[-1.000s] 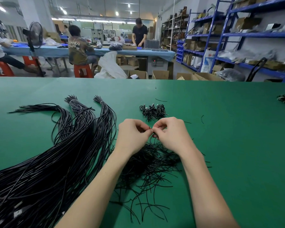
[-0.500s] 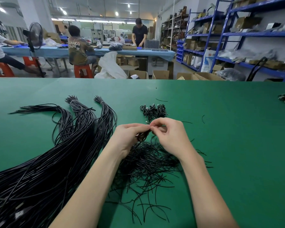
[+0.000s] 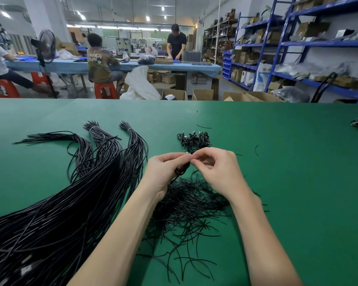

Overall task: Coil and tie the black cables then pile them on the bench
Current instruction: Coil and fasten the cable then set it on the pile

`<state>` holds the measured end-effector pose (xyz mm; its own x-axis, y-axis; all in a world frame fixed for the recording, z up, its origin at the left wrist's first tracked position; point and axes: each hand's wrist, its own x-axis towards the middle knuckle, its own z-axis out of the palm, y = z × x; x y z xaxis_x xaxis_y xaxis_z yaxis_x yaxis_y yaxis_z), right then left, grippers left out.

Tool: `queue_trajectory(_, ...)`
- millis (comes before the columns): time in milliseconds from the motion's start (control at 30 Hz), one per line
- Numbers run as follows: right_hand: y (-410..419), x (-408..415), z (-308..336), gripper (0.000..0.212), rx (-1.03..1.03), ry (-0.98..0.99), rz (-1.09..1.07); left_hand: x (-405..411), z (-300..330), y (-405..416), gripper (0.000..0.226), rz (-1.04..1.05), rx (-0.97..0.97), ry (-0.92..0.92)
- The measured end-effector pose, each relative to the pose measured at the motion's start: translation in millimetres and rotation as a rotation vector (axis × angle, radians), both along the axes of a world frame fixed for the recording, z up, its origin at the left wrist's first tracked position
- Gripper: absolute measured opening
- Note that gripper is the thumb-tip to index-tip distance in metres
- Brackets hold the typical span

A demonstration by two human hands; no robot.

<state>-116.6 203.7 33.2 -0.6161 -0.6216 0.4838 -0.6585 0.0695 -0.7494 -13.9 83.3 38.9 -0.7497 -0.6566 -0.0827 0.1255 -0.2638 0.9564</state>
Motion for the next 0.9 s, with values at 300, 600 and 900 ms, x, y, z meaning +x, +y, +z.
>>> queue_trajectory(300, -6, 3, -11, 0.019, -0.118, -0.002, -0.028, -1, 5, 2, 0.012, -0.002, -0.046, 0.021)
queue_trajectory(600, -8, 5, -24, 0.005, -0.212, 0.217, -0.016, 9, 6, -7, 0.02, -0.247, 0.154, -0.094)
queue_trajectory(900, -7, 4, -23, 0.002, -0.251, 0.269, -0.005, 12, 2, -15, 0.009, -0.296, 0.207, -0.104)
